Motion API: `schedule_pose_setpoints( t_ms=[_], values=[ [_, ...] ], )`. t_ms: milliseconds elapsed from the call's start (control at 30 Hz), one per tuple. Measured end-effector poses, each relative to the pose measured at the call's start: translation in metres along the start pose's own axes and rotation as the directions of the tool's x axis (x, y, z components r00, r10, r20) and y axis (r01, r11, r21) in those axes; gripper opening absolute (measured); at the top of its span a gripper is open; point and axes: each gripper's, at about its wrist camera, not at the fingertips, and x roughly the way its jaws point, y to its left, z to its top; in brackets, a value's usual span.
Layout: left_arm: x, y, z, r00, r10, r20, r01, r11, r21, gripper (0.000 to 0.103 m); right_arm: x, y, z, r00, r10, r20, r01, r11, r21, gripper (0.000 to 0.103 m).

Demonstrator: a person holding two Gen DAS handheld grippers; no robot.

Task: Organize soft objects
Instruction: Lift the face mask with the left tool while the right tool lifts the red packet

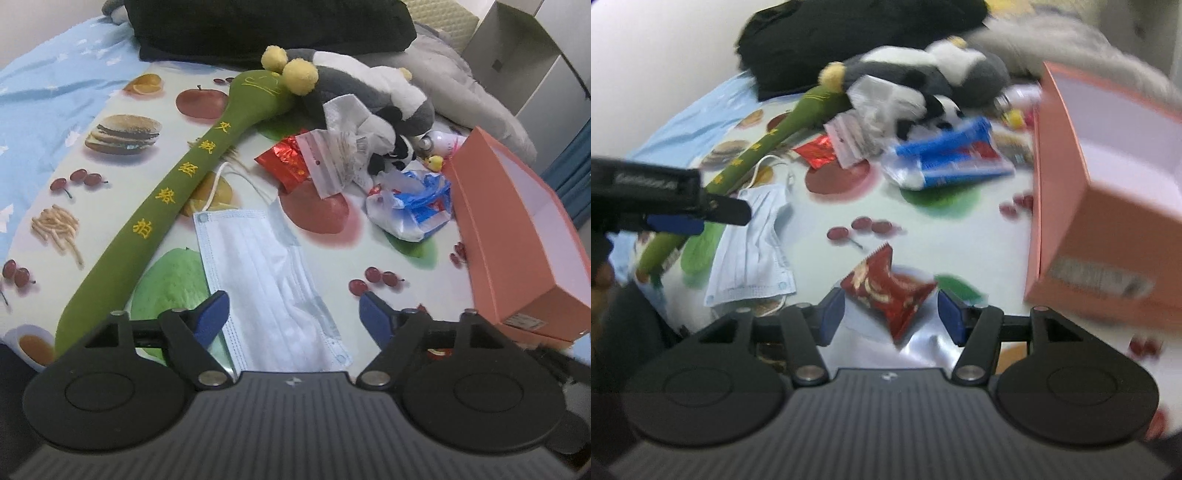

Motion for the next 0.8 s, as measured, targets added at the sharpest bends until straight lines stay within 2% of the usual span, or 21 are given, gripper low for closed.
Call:
schedule_pose_setpoints(
  t_ms=[133, 233, 400, 500, 533, 600, 733, 800],
  values=[
    [0.017, -0.006, -0.001, 0.998, 0.061, -0.025, -0.06, 0.998, 0.037, 0.088, 0.013, 0.003, 0.006, 0.999, 0.027, -0.032, -0.031, 0.989, -0.146, 0.059],
    [0.031, -0.011, -0.002, 0.993, 0.109, -0.045, -0.106, 0.992, 0.069, 0.089, 0.025, 0.003, 0.009, 0.997, 0.046, -0.064, -0.058, 0.978, -0.203, 0.059],
    [0.052, -0.014, -0.002, 0.992, 0.106, -0.066, -0.101, 0.992, 0.073, 0.089, 0.044, 0.004, 0.009, 0.99, 0.07, -0.123, -0.1, 0.96, -0.261, 0.057],
    [0.062, -0.021, -0.001, 0.987, 0.147, -0.064, -0.138, 0.982, 0.129, 0.087, 0.052, 0.0, 0.01, 0.983, 0.102, -0.151, -0.138, 0.959, -0.248, 0.049],
    [0.064, -0.022, 0.001, 0.985, 0.157, -0.066, -0.146, 0.979, 0.143, 0.086, 0.054, -0.002, 0.013, 0.98, 0.117, -0.158, -0.152, 0.96, -0.233, 0.043],
    [0.069, -0.025, 0.007, 0.981, 0.176, -0.076, -0.161, 0.972, 0.173, 0.077, 0.058, -0.005, 0.019, 0.977, 0.117, -0.177, -0.153, 0.968, -0.201, 0.038],
    [0.076, -0.029, 0.021, 0.975, 0.194, -0.106, -0.167, 0.96, 0.226, 0.062, 0.064, -0.012, 0.03, 0.969, 0.127, -0.213, -0.152, 0.982, -0.108, 0.036],
    [0.08, -0.029, 0.031, 0.971, 0.205, -0.127, -0.173, 0.959, 0.226, 0.047, 0.067, -0.017, 0.036, 0.964, 0.134, -0.229, -0.147, 0.988, -0.041, 0.036]
  ],
)
